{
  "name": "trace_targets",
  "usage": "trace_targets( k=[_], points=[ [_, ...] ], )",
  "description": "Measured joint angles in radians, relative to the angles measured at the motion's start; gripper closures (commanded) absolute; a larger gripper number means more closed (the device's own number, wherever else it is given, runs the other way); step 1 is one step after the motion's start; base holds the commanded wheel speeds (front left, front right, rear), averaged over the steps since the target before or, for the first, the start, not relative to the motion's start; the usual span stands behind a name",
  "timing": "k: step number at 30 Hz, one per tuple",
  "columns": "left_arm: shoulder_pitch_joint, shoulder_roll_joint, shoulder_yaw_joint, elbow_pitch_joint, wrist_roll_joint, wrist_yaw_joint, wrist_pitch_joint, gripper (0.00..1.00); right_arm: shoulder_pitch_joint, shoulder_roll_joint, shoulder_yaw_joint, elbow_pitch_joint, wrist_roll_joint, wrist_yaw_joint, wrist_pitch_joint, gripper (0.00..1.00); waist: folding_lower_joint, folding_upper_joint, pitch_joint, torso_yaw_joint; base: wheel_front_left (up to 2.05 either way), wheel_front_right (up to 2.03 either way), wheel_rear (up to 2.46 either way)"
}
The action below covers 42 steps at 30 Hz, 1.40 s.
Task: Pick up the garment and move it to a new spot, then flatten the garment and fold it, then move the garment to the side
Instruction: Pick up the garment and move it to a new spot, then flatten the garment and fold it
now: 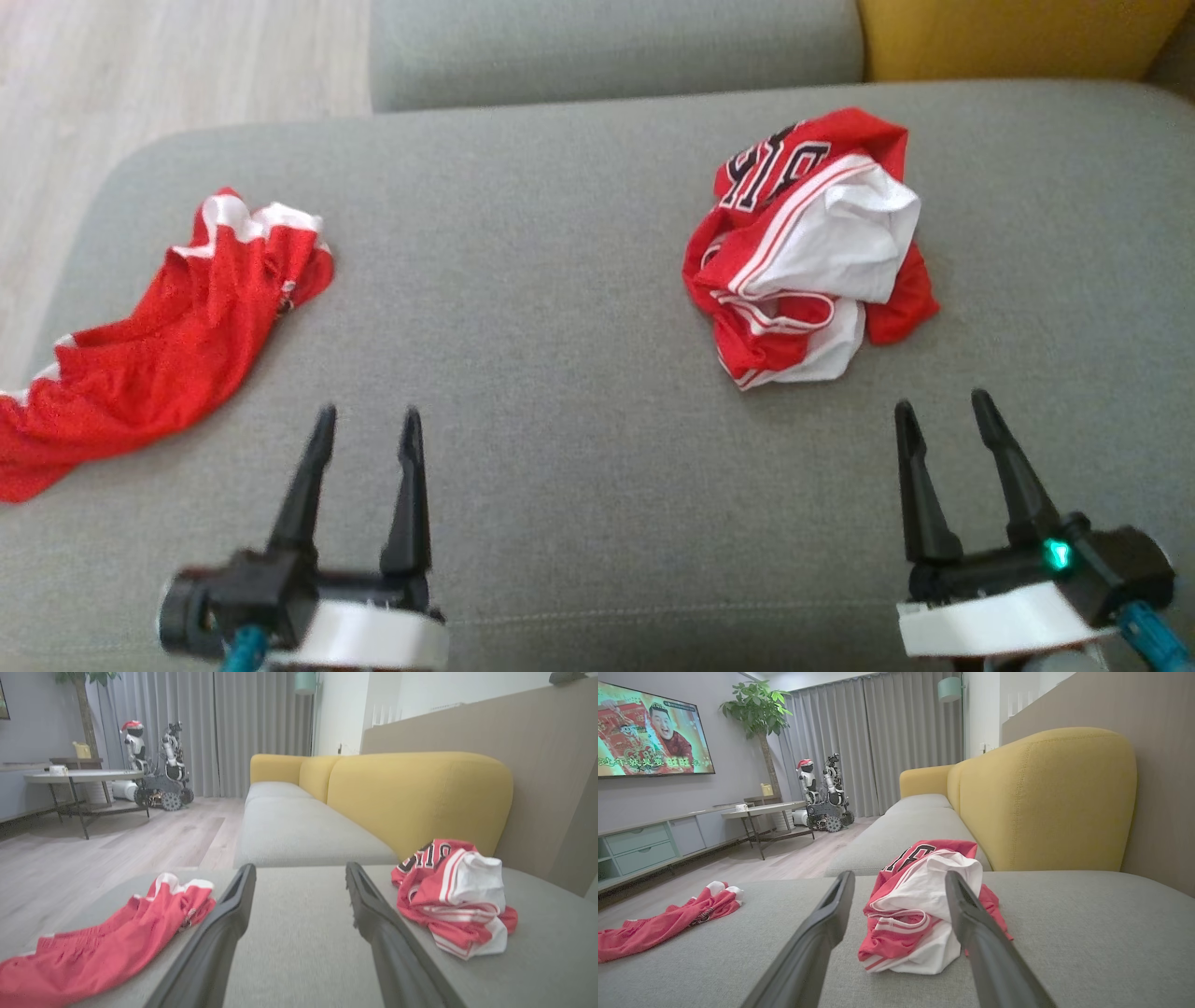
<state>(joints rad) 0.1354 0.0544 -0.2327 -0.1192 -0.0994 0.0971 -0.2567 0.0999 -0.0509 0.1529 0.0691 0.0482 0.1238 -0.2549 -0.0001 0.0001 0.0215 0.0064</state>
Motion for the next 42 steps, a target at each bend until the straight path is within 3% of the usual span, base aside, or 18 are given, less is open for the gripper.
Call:
trace_targets(
  k=[42],
  points=[
    [0.043, 0.001, -0.029, 0.088, 0.03, 0.035, 0.0, 0.0, 0.017, 0.002, 0.034, 0.018, -0.023, 0.0, 0.0, 0.0, 0.0, 0.0, -0.018, 0.022, 0.0, 0.0, 0.0]
  ],
)
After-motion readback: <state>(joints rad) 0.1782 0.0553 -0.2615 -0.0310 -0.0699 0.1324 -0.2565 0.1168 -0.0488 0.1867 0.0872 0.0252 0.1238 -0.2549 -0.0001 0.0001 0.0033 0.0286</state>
